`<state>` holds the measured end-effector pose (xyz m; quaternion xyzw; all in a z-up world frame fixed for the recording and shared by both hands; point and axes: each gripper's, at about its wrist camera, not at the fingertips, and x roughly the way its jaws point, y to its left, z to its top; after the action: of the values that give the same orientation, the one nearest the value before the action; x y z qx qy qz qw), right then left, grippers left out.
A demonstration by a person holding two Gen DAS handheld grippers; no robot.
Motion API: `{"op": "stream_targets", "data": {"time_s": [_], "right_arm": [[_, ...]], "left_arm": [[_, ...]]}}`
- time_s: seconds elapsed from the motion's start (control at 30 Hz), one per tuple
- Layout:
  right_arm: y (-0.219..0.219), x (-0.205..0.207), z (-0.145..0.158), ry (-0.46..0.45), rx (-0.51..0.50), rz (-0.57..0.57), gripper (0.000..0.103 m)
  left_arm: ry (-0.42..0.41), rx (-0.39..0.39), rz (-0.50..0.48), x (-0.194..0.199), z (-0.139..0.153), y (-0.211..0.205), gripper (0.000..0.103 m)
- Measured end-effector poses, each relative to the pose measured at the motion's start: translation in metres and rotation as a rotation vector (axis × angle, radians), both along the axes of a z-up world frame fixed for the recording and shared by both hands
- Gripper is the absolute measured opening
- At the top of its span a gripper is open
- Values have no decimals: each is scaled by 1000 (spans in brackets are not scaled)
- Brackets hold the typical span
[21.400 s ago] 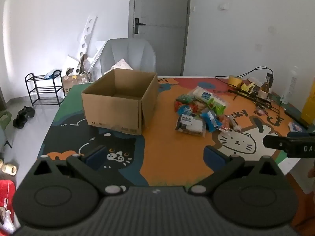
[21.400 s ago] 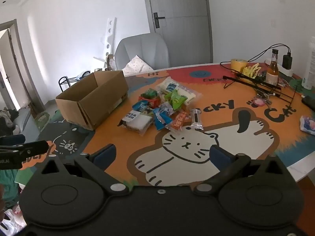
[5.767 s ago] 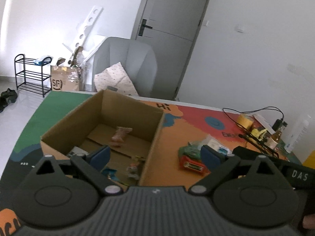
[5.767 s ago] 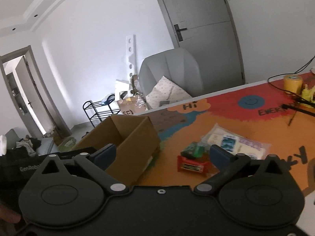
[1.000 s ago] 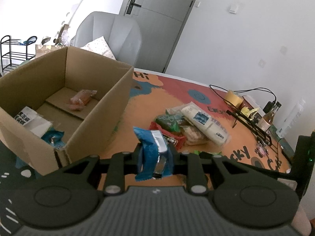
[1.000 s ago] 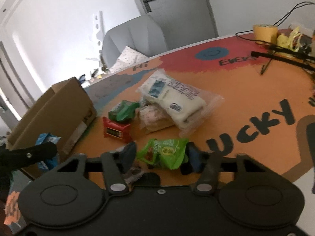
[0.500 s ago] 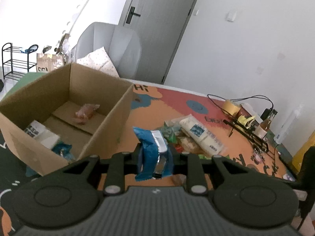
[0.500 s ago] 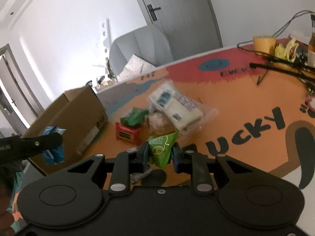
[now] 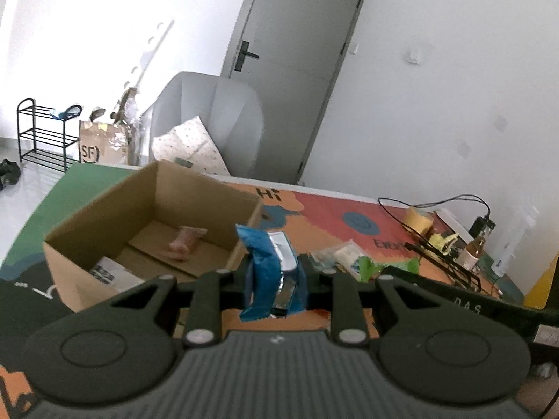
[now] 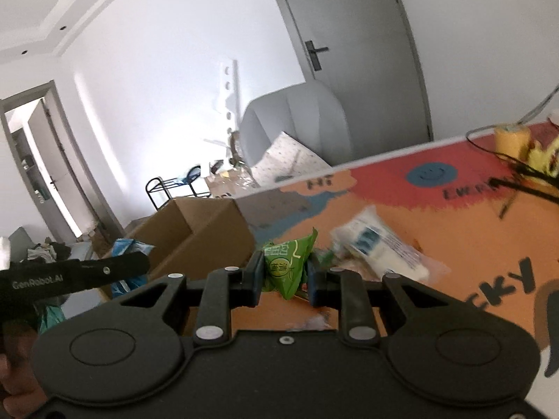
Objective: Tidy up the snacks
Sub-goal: 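Carry both packs over the cardboard box and release them inside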
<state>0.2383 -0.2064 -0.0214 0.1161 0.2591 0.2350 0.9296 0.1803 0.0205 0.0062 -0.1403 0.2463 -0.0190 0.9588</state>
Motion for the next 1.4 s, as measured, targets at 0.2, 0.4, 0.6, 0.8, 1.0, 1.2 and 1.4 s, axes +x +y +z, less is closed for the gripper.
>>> {"op": "stream_targets", "data": {"time_s": [0.2, 0.4, 0.6, 0.8, 1.0, 1.2, 1.4], "right_arm": [[20, 2, 11, -26, 0, 33, 23], [41, 2, 21, -50, 4, 75, 23], [62, 5, 29, -68, 5, 106, 23], [80, 8, 31, -71, 1, 136, 23], [98, 10, 31, -71, 10, 174, 23], [117, 16, 31, -57, 16, 213, 23], [129, 20, 32, -25, 61, 270, 32]], "left_arm": [[-19, 8, 43, -4, 7, 18, 25], [-28, 16, 81, -5, 12, 38, 25], [-24, 10, 125, -1, 10, 60, 25], [-4, -10, 151, 5, 4, 75, 25], [11, -37, 132, 7, -3, 85, 41], [6, -61, 197, -1, -3, 101, 66], [3, -48, 248, -10, 1, 111, 80]]}}
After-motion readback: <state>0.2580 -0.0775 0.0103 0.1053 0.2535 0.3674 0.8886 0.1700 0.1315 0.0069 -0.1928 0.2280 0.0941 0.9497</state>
